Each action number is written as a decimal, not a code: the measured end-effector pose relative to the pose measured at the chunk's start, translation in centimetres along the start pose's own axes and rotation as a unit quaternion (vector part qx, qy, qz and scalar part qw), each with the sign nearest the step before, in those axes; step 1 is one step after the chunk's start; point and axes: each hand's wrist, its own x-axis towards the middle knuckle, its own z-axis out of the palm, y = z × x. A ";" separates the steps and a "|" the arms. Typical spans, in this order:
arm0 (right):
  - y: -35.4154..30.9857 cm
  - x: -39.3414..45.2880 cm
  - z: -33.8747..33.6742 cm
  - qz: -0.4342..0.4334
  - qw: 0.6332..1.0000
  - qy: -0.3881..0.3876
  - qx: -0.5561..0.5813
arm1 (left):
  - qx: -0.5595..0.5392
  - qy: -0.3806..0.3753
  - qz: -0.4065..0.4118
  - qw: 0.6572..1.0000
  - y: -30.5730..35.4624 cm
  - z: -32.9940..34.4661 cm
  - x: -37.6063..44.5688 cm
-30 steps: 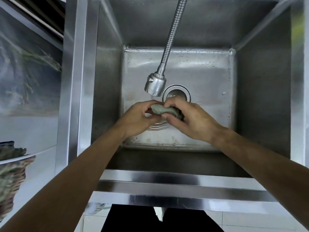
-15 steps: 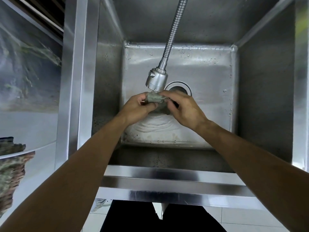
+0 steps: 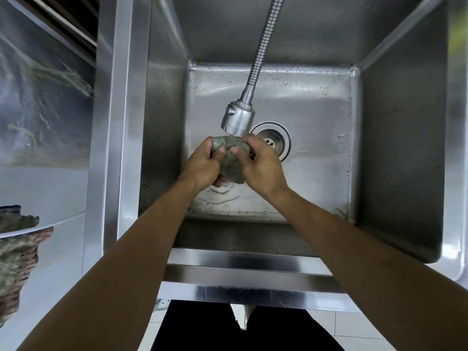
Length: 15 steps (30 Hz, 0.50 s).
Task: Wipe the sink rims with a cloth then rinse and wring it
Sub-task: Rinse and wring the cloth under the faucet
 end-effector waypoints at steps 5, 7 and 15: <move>-0.7 0.9 -0.7 0.044 0.995 -0.030 -0.081 | 0.120 -0.036 0.048 0.991 0.4 0.9 -1.5; -1.1 0.5 -0.4 0.083 0.992 0.000 -0.097 | 0.065 -0.030 0.047 0.996 1.6 1.6 -1.8; -2.8 0.4 1.0 0.153 0.985 0.063 -0.036 | -0.052 0.092 -0.035 0.994 3.0 3.9 -1.8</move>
